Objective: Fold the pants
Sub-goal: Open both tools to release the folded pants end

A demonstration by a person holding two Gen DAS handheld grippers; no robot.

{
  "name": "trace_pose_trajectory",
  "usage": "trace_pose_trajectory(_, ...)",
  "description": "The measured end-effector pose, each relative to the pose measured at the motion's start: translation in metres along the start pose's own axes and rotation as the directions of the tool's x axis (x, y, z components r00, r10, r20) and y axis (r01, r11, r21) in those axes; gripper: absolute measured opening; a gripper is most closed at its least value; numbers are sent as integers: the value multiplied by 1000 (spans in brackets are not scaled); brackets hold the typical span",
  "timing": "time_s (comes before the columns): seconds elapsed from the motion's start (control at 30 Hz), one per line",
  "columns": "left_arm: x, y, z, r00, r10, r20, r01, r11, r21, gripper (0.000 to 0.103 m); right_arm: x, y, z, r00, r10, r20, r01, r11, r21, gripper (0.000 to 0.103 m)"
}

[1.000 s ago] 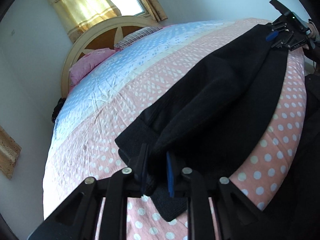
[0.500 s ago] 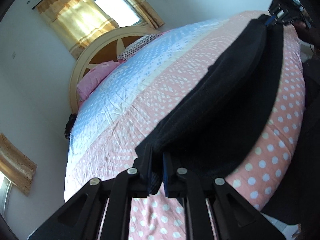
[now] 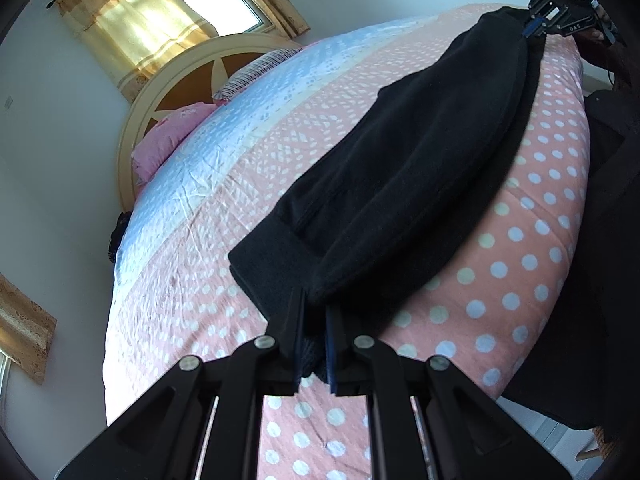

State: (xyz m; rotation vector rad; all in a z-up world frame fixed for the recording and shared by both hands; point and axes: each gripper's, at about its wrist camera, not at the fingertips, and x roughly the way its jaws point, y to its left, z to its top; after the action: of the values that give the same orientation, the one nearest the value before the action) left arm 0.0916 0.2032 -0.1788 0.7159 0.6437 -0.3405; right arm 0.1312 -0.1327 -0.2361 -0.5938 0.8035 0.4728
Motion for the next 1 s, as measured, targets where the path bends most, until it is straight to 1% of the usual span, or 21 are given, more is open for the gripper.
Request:
trace_pose_trajectory(0.1,0,-2,-5,1000,4,-7,-4,1000,-11,17,-4,-3,0,1000,25,-8,-25,999,26,4)
trace_pose_trajectory(0.13,-1,-3,-6,1000,14,-13,-14,1000,-10,21,-4,-4,0,1000,26,-7,-26,999,28,4)
trace_pose_trajectory(0.2,-7,-2,-11,999,18,-29,-18,1000,-7,23,-6,-2,-2,1000,18,-5,-18,1000,19,5)
trace_pose_trajectory(0.23,-10,1,-14,999,23,-37,-23,1000,-8,28,-6,-1,-2,1000,9,-4,-9,1000,6,5)
trace_pose_trajectory(0.27,-14,4,-18,998,36,-46,-37,999,-9,36,-6,-1,-1,1000,2,-4,-2,1000,-3,5)
trace_pose_trajectory(0.37,-24,19,-32,995,67,-78,-70,997,-41,45,-10,-1,-5,1000,-3,6,3,1000,8,7)
trace_pose_trajectory(0.43,-30,31,-40,990,104,-92,-112,989,-93,47,-12,-4,-7,1000,-6,17,6,1000,27,11)
trace_pose_trajectory(0.47,-34,38,-42,989,117,-91,-129,983,-134,47,-13,-5,-7,1000,-6,23,5,999,36,12)
trace_pose_trajectory(0.57,-45,48,-34,987,153,-51,-161,959,-233,47,-17,-7,-8,999,-2,39,0,998,66,24)
trace_pose_trajectory(0.6,-49,48,-26,988,155,-19,-154,952,-263,48,-19,-7,-8,999,7,46,-10,997,76,25)
trace_pose_trajectory(0.63,-52,47,-18,989,149,19,-137,946,-295,51,-20,-7,-9,998,17,54,-21,996,85,27)
trace_pose_trajectory(0.67,-53,46,-9,989,141,51,-117,939,-324,59,-21,-7,-9,998,21,61,-26,996,89,28)
trace_pose_trajectory(0.73,-45,44,10,988,117,99,-74,928,-364,68,-22,-6,-11,997,14,69,-21,995,96,28)
trace_pose_trajectory(0.8,-30,33,30,990,71,124,-19,927,-375,68,-23,-7,-14,997,10,73,-17,994,104,28)
trace_pose_trajectory(0.9,-2,7,47,995,25,93,5,950,-311,68,-26,-12,-21,996,11,86,-23,991,132,28)
trace_pose_trajectory(1.0,17,-19,47,999,-14,28,21,971,-237,68,-25,-20,-30,995,16,94,-32,986,166,28)
